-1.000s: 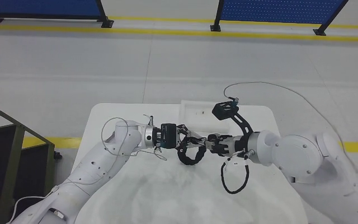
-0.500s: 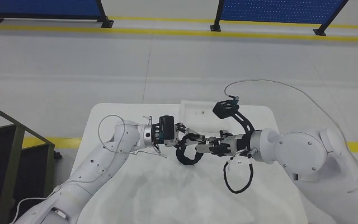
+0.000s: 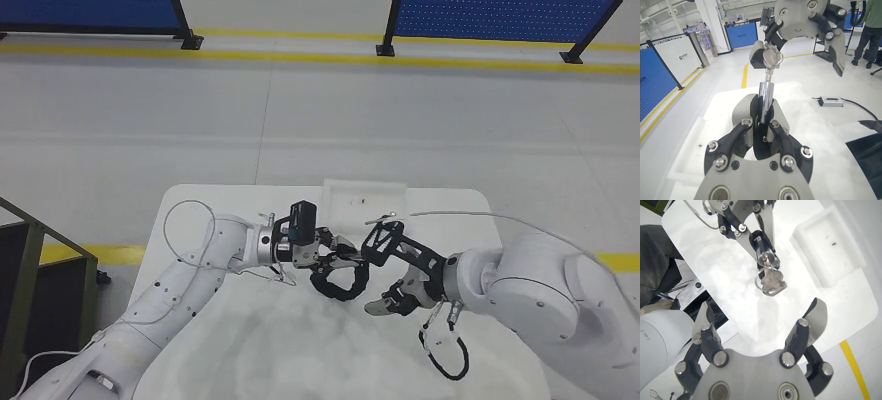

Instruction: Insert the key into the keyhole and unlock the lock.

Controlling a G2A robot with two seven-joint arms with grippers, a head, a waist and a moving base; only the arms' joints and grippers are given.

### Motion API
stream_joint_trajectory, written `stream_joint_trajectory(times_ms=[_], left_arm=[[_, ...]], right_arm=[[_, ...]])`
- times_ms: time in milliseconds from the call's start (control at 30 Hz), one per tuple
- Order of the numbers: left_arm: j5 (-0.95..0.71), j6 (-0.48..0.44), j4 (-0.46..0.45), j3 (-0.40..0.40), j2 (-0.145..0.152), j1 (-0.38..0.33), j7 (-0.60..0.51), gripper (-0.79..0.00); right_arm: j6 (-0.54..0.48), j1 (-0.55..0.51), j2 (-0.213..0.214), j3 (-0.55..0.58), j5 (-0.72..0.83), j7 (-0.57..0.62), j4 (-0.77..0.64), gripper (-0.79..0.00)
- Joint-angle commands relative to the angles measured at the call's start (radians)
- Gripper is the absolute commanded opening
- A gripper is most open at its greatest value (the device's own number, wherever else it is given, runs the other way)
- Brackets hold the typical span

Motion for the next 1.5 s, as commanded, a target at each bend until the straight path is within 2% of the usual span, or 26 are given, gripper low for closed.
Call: stream_joint_trajectory(times_ms=[0,133,300,600,700,800,967,1333,1400,1467], left_arm=[[-0.083,0.0,-0.016,0.024,0.011,-0.01,-0.068,-0.785],[-0.204,0.0,-0.069,0.056,0.036,-0.028,-0.168,-0.785],[-0.318,0.0,-0.127,0.07,0.07,-0.045,-0.279,-0.785],[-0.403,0.0,-0.195,0.022,0.125,-0.031,-0.398,-0.785],[-0.433,0.0,-0.207,0.013,0.136,-0.021,-0.431,-0.785],[-0.456,0.0,-0.215,0.013,0.143,-0.01,-0.457,-0.785],[-0.497,0.0,-0.213,0.027,0.145,-0.016,-0.494,-0.785],[-0.606,0.0,-0.184,0.092,0.139,-0.048,-0.547,-0.785],[-0.621,0.0,-0.175,0.103,0.138,-0.058,-0.546,-0.785],[-0.636,0.0,-0.168,0.116,0.137,-0.065,-0.543,-0.785]], right_arm=[[-0.056,-0.009,0.004,0.012,0.015,0.002,-0.004,0.0],[-0.158,-0.033,0.013,0.045,0.047,0.011,-0.014,0.0],[-0.158,-0.033,0.013,0.045,0.047,0.011,-0.014,0.0],[-0.158,-0.033,0.013,0.045,0.047,0.011,-0.014,0.0],[-0.199,-0.044,0.014,0.037,0.027,-0.017,-0.007,0.0],[-0.274,-0.033,0.015,0.038,0.006,-0.044,0.015,0.0],[-0.472,-0.005,0.019,0.008,-0.025,-0.1,0.018,0.0],[-0.681,-0.016,0.078,-0.011,-0.205,-0.31,-0.028,0.0],[-0.713,-0.022,0.091,-0.015,-0.242,-0.341,-0.041,-0.139],[-0.741,-0.029,0.103,-0.015,-0.275,-0.37,-0.051,-0.382]])
